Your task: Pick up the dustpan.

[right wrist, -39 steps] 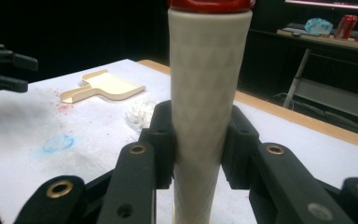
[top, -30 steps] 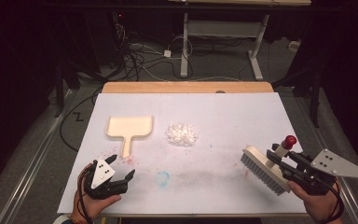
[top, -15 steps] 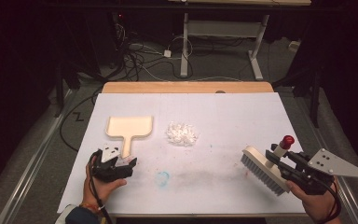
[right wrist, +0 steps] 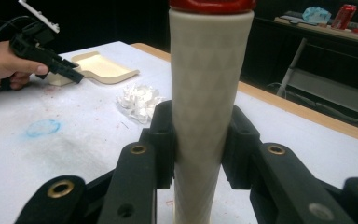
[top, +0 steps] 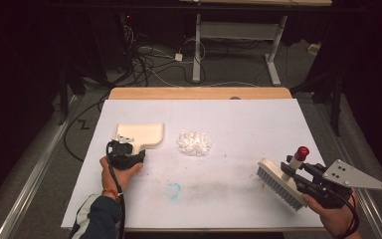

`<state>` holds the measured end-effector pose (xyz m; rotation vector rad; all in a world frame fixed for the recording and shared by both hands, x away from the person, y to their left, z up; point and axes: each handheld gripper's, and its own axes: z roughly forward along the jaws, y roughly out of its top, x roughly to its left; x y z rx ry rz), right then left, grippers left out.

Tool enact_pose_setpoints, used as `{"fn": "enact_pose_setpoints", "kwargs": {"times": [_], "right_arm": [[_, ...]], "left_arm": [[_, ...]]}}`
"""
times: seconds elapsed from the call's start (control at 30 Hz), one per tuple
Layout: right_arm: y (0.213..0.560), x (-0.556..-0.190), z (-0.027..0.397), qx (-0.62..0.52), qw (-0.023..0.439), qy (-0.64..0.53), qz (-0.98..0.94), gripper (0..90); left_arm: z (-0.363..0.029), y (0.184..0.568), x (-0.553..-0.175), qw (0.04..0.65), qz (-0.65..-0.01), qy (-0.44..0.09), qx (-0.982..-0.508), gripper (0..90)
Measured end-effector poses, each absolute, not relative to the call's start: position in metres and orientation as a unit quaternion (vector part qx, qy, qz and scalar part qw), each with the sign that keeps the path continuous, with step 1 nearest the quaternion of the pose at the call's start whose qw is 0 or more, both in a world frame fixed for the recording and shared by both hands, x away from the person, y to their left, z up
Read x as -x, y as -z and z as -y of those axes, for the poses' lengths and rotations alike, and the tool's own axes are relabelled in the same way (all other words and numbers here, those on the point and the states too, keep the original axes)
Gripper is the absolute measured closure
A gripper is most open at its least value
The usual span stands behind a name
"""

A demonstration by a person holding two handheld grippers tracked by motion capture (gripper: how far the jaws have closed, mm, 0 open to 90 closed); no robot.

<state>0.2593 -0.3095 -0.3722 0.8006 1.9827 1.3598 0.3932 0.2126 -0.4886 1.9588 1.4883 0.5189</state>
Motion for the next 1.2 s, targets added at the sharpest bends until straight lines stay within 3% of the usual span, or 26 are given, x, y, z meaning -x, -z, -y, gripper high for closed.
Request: {"fn": "enact_pose_setpoints", "kwargs": {"times": [0.13, 0.73, 1.2], "right_arm": [[0.373, -0.259, 0.308, -0.302, 0.297, -0.51, -0.749, 70.4], [0.373, -0.259, 0.311, -0.298, 0.301, -0.509, -0.749, 70.4], [0.374, -0.263, 0.313, -0.304, 0.298, -0.511, -0.747, 70.4]], "left_arm": [[-0.215, 0.488, -0.396, 0.305, -0.565, -0.204, -0.739, 62.6], [-0.222, 0.454, -0.38, 0.293, -0.53, -0.247, -0.757, 63.8], [-0.229, 0.436, -0.33, 0.29, -0.474, -0.214, -0.803, 63.8]]}}
